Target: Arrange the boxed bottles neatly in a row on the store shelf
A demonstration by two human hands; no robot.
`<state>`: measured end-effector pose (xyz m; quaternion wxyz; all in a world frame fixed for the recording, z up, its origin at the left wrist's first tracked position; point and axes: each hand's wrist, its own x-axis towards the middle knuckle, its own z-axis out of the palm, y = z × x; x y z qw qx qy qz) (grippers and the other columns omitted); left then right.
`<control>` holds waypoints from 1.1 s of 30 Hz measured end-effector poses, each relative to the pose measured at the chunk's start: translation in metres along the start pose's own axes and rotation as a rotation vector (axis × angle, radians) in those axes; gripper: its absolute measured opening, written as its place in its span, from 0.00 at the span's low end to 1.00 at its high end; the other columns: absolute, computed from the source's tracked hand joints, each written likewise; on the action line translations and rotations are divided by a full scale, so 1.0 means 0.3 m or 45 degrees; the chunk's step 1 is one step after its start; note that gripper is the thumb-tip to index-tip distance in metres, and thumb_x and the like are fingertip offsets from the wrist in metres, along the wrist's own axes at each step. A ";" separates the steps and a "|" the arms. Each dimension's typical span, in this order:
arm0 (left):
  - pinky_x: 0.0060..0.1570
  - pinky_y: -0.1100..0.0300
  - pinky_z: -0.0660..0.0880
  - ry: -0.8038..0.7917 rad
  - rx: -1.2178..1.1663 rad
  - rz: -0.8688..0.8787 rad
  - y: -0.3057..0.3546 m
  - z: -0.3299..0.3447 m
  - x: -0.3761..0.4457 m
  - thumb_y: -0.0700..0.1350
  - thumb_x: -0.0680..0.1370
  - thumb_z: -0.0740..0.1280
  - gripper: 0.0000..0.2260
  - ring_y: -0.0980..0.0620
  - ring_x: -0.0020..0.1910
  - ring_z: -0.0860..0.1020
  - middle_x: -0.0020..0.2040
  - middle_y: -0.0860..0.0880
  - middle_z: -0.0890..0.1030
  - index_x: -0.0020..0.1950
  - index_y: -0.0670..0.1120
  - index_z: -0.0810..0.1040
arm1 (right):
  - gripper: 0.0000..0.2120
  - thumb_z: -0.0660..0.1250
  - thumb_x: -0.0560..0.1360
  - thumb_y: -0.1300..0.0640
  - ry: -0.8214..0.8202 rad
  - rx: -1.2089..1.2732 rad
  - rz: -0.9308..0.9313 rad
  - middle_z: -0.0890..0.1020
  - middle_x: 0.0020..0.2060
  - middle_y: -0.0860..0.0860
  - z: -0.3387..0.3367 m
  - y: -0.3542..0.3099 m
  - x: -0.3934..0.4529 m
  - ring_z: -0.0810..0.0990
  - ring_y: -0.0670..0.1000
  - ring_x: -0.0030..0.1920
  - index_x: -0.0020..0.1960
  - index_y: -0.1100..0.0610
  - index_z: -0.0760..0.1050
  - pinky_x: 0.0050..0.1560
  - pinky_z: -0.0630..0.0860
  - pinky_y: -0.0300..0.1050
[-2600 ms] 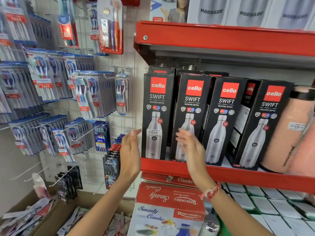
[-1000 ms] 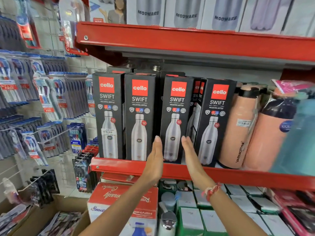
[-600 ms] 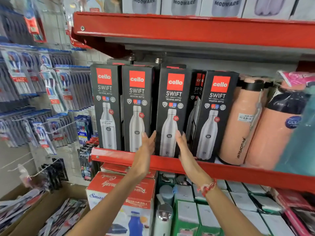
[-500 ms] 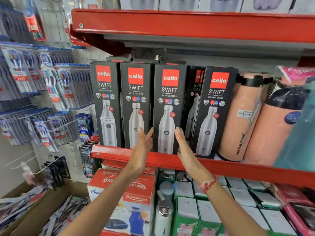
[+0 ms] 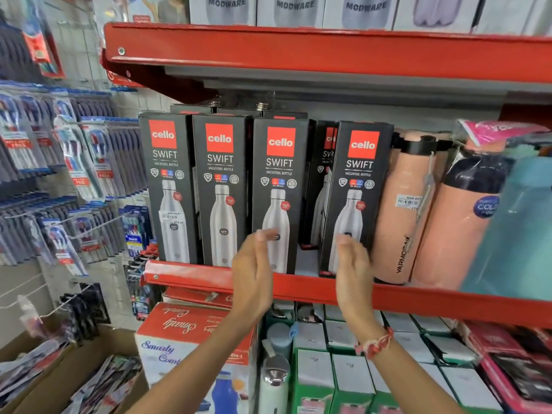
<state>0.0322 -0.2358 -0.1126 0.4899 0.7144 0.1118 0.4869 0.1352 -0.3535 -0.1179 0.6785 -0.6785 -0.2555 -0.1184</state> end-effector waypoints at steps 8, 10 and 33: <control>0.77 0.47 0.52 -0.533 -0.299 -0.633 0.014 0.262 0.071 0.84 0.53 0.46 0.60 0.50 0.76 0.59 0.78 0.48 0.61 0.76 0.48 0.59 | 0.33 0.54 0.79 0.41 -0.097 -0.078 0.299 0.56 0.77 0.51 -0.093 0.045 0.082 0.54 0.50 0.76 0.77 0.55 0.51 0.74 0.51 0.50; 0.77 0.47 0.52 -0.556 -0.315 -0.672 0.009 0.280 0.076 0.84 0.53 0.46 0.60 0.49 0.76 0.59 0.78 0.47 0.61 0.76 0.49 0.60 | 0.36 0.53 0.77 0.37 -0.136 -0.049 0.384 0.56 0.77 0.50 -0.090 0.049 0.094 0.55 0.50 0.76 0.78 0.54 0.50 0.73 0.52 0.50; 0.57 0.56 0.68 -0.432 -0.127 -0.493 0.169 0.052 0.077 0.79 0.64 0.46 0.32 0.48 0.55 0.76 0.49 0.51 0.81 0.43 0.57 0.77 | 0.29 0.50 0.78 0.37 -0.152 -0.147 0.112 0.62 0.75 0.45 -0.058 -0.218 -0.041 0.58 0.44 0.74 0.75 0.48 0.61 0.74 0.53 0.45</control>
